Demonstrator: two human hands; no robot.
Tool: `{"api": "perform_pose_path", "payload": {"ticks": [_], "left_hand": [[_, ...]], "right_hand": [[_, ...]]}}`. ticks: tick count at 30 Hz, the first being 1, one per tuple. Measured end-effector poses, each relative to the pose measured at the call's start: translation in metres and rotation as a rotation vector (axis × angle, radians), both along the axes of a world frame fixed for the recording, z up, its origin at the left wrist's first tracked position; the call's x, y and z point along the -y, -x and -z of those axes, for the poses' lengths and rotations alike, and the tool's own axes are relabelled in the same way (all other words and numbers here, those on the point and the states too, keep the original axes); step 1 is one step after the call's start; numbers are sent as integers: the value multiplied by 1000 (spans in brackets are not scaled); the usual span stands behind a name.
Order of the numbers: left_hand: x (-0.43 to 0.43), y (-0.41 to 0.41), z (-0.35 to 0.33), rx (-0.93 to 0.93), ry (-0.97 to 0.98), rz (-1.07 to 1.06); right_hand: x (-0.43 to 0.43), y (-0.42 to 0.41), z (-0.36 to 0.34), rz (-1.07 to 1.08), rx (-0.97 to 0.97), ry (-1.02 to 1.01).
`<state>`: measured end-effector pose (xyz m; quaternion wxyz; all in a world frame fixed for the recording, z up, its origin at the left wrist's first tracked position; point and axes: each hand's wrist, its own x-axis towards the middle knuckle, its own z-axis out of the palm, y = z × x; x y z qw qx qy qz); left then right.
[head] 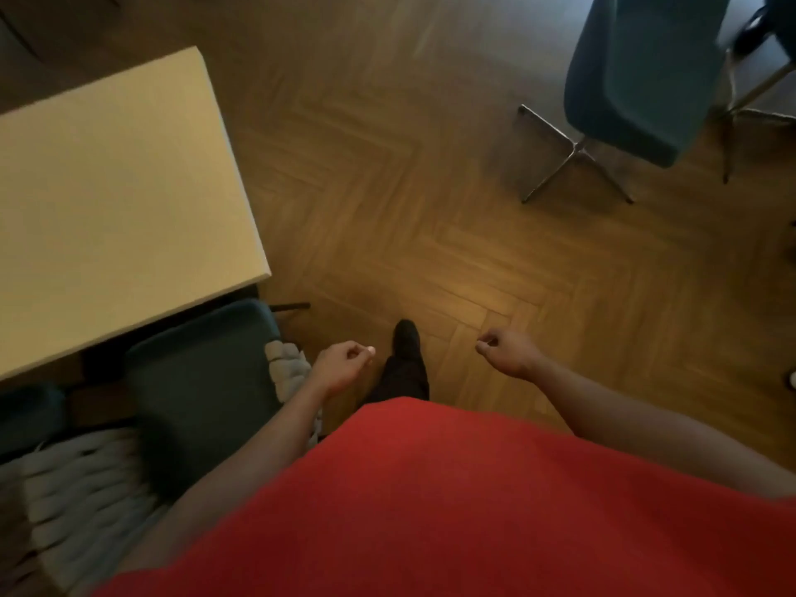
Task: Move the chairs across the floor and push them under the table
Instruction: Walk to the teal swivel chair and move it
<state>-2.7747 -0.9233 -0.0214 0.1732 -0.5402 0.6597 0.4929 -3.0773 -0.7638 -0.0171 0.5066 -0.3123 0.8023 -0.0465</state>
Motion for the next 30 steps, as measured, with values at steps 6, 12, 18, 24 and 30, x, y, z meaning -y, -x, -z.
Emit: {"api": "perform_pose_path", "payload": {"ticks": [6, 12, 18, 24, 30], "left_hand": [[122, 98, -12, -14, -23, 233], [244, 209, -17, -13, 62, 456], [322, 332, -26, -58, 143, 655], [390, 463, -44, -51, 190, 777], [455, 581, -74, -112, 221, 774]], "right_hand": [[65, 84, -11, 188, -71, 24], [112, 148, -7, 495, -56, 114], [156, 219, 12, 672, -60, 138], [230, 324, 16, 737, -57, 166], [318, 415, -6, 727, -113, 220]]}}
